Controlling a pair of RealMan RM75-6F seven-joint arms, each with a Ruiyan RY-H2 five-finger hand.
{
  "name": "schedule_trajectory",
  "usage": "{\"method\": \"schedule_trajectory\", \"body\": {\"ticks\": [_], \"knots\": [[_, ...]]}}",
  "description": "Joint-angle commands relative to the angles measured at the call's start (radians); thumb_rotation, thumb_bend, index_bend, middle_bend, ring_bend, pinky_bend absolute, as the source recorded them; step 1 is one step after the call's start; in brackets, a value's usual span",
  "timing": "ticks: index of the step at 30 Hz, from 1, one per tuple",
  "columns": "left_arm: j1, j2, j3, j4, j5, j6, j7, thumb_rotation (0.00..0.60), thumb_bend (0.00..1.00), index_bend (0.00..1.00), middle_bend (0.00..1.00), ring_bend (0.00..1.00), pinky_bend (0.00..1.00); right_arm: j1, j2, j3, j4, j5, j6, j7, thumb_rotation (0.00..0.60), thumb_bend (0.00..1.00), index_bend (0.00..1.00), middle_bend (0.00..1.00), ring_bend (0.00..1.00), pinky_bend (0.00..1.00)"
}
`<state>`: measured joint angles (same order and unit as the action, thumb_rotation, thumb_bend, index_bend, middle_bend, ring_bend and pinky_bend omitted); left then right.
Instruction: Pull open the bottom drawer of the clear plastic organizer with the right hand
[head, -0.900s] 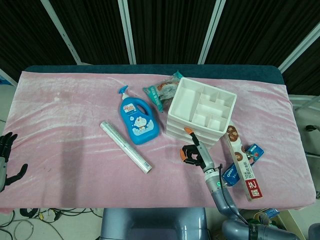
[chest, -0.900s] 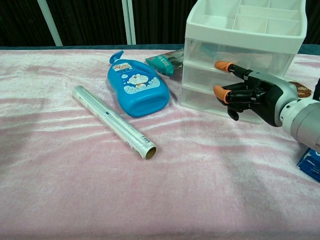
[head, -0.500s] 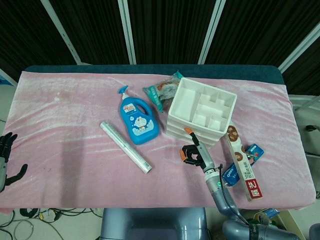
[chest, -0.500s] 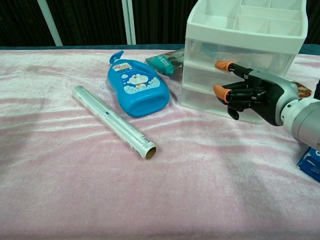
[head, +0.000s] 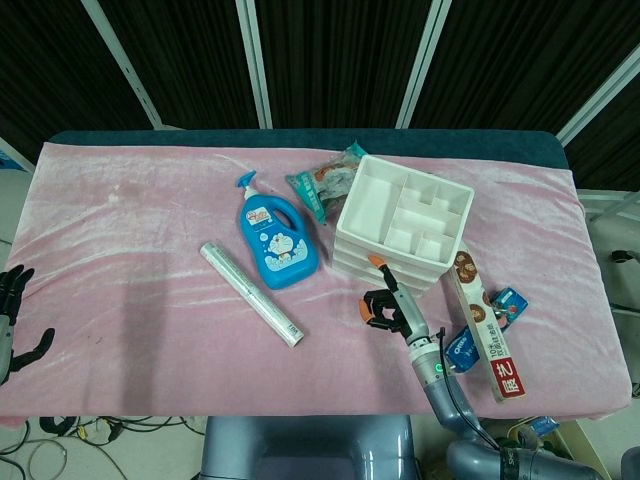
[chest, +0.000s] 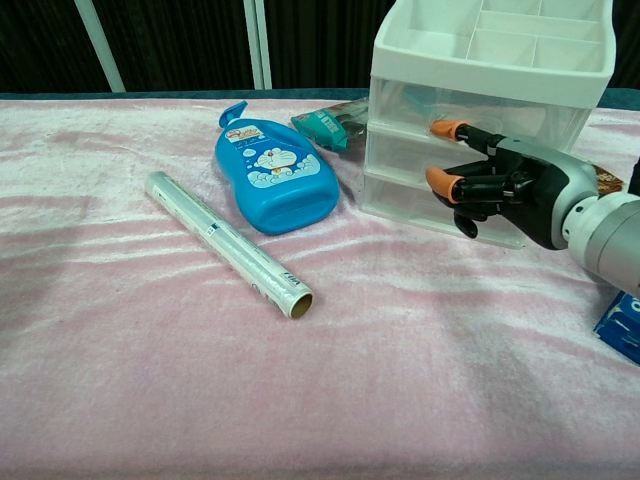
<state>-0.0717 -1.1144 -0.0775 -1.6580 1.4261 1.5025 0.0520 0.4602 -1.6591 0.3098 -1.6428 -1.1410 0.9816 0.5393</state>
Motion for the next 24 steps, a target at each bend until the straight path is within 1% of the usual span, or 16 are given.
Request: {"method": "schedule_trajectory", "body": {"ticks": [1, 24], "knots": [[0.0, 0.0, 0.0, 0.0, -0.001, 0.0, 0.0, 0.6, 0.32, 0.06, 0.04, 0.03, 0.11, 0.003, 0.002, 0.001, 0.0, 0.004, -0.007, 0.002, 0.6, 0.45, 0.0, 0.77, 0.88, 0.77], [0.001, 0.001, 0.0, -0.001, 0.0, -0.001, 0.0, 0.6, 0.32, 0.06, 0.04, 0.03, 0.11, 0.013, 0.009, -0.005, -0.008, -0.007, -0.028, 0.02, 0.6, 0.45, 0.0, 0.77, 0.88, 0.77]]}}
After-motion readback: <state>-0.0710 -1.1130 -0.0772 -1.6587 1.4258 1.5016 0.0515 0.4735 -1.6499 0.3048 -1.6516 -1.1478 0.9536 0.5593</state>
